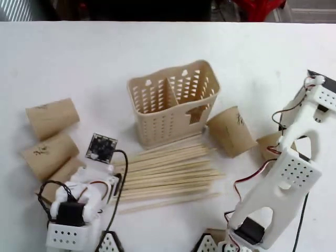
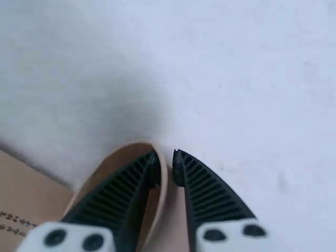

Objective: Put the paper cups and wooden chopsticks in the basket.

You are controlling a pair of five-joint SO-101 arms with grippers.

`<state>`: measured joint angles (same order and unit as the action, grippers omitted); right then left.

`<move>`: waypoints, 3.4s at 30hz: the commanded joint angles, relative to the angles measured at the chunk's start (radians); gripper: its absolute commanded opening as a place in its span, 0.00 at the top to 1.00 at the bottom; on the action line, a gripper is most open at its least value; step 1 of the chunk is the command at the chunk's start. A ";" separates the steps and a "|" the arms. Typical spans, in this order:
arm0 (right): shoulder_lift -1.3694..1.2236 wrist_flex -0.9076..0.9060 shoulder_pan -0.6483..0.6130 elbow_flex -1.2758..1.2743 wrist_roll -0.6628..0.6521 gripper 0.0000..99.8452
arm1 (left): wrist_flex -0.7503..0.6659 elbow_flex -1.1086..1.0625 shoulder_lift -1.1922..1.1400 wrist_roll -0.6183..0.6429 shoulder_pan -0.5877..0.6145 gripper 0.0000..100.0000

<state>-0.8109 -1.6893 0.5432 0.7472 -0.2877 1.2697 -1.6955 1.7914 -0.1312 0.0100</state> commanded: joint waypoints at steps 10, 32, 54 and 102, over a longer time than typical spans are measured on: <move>0.337 -0.030 0.105 0.167 0.043 0.98 | 0.005 0.000 0.005 0.000 -0.008 0.81; 1.036 -0.030 -0.446 0.141 0.288 0.98 | 0.005 0.000 0.005 0.000 -0.008 0.81; 1.090 0.323 -0.822 -0.377 0.097 0.98 | 0.005 0.000 0.005 0.000 -0.008 0.81; 1.171 0.349 -0.334 -0.684 0.296 0.80 | 0.005 0.000 0.005 0.000 -0.008 0.81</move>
<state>0.3721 -1.3364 0.1550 0.0752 -0.0299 1.2697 -1.6955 1.7914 -0.1312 0.0100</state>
